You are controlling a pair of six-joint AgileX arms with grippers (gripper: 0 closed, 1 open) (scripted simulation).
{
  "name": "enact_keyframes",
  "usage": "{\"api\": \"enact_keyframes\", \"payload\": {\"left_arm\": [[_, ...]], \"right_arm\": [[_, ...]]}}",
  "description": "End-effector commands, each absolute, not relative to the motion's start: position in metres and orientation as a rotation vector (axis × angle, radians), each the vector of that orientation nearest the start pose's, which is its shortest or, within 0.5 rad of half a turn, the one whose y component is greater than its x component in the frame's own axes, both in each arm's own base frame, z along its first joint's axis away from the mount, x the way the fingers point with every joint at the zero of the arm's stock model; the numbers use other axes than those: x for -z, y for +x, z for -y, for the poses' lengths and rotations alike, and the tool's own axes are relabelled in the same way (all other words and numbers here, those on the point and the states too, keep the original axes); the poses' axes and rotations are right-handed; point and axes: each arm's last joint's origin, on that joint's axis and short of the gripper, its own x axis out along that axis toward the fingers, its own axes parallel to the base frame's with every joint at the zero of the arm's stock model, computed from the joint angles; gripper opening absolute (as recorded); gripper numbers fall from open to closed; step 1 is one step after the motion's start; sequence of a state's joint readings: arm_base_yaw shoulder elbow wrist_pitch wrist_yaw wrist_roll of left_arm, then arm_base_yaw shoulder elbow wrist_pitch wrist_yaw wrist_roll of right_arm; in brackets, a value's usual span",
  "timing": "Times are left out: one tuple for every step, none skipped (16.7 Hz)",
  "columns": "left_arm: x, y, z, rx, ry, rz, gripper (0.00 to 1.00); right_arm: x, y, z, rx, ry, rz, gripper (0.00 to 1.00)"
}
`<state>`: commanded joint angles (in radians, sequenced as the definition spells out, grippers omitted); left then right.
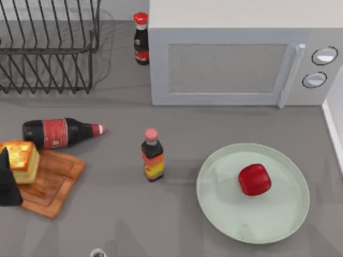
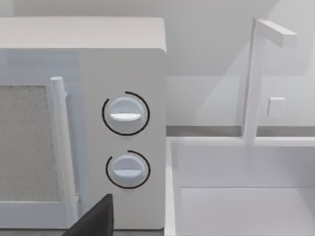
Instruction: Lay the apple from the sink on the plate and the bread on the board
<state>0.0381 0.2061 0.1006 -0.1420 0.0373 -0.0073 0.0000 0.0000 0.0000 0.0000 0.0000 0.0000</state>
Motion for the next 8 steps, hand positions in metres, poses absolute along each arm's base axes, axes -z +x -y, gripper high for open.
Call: {"api": "enact_keyframes", "payload": {"left_arm": [[-0.1627, 0.1109, -0.0013, -0.002, -0.009, -0.181, 1.00], [-0.1620, 0.1091, -0.0005, 0.000, -0.004, -0.123, 1.00], [-0.1613, 0.1077, 0.0003, 0.002, -0.001, -0.077, 1.00], [-0.1608, 0.1067, 0.0008, 0.003, 0.001, -0.041, 1.00], [-0.1604, 0.1061, 0.0011, 0.002, 0.001, -0.017, 1.00], [-0.1601, 0.1058, 0.0012, 0.000, 0.000, -0.003, 1.00], [-0.1600, 0.1057, 0.0012, 0.000, 0.000, 0.000, 1.00], [-0.1600, 0.1057, 0.0012, 0.000, 0.000, 0.000, 1.00]], "right_arm": [[-0.1600, 0.1057, 0.0012, 0.000, 0.000, 0.000, 1.00], [-0.1600, 0.1057, 0.0012, 0.000, 0.000, 0.000, 1.00], [-0.1600, 0.1057, 0.0012, 0.000, 0.000, 0.000, 1.00], [-0.1600, 0.1057, 0.0012, 0.000, 0.000, 0.000, 1.00], [-0.1600, 0.1057, 0.0012, 0.000, 0.000, 0.000, 1.00], [-0.1600, 0.1057, 0.0012, 0.000, 0.000, 0.000, 1.00], [-0.1600, 0.1057, 0.0012, 0.000, 0.000, 0.000, 1.00], [-0.1600, 0.1057, 0.0012, 0.000, 0.000, 0.000, 1.00]]}}
